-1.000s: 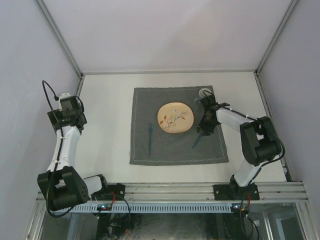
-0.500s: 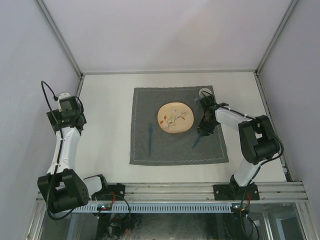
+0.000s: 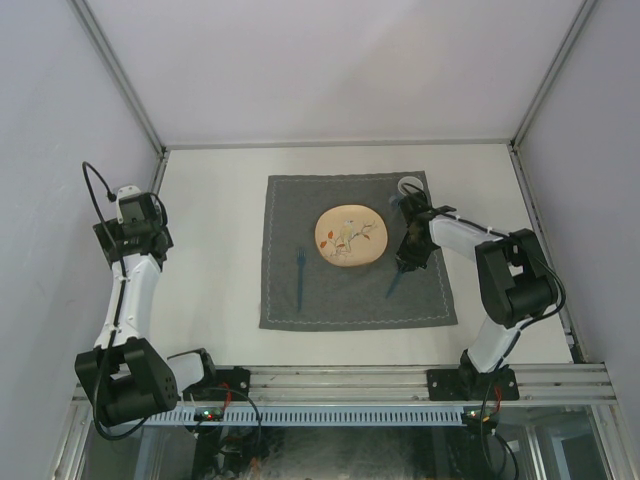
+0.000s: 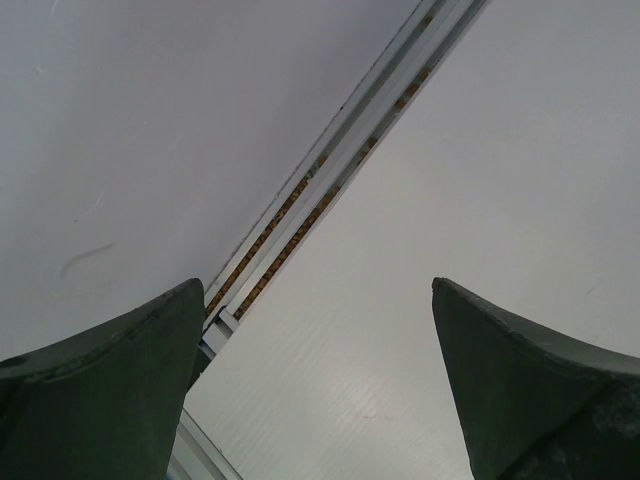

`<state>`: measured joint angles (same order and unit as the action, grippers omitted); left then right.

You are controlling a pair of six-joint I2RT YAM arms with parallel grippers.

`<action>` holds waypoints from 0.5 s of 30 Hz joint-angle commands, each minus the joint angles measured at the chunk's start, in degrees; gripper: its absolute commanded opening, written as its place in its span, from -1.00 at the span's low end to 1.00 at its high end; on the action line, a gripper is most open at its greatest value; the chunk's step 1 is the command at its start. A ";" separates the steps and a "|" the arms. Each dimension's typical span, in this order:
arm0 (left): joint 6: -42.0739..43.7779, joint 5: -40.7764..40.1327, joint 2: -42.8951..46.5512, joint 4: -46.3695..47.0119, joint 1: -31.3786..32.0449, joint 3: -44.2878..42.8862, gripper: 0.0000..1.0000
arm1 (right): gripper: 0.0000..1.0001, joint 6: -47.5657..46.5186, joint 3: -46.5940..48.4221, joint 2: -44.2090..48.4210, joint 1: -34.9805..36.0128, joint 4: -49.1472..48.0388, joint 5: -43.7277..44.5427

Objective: Set the dinner table for one person
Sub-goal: Adjust the spoon with the napkin.

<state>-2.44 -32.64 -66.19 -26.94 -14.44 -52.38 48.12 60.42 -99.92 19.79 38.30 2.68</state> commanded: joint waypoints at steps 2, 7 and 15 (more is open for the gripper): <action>0.32 -0.35 0.55 2.03 -0.37 1.55 0.97 | -1.00 -2.37 0.76 6.51 1.55 0.00 2.33; 0.42 -0.49 0.06 2.69 -0.51 1.79 0.97 | -1.00 -5.71 -0.22 15.14 1.70 0.39 2.29; 0.26 -0.59 -0.31 2.45 -0.56 0.54 0.97 | -1.00 -16.53 -2.36 21.51 0.70 3.43 3.06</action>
<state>-2.42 -32.77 -66.94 -26.06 -14.44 -51.83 39.75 59.22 -79.68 20.60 39.29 4.03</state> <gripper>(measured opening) 0.985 0.018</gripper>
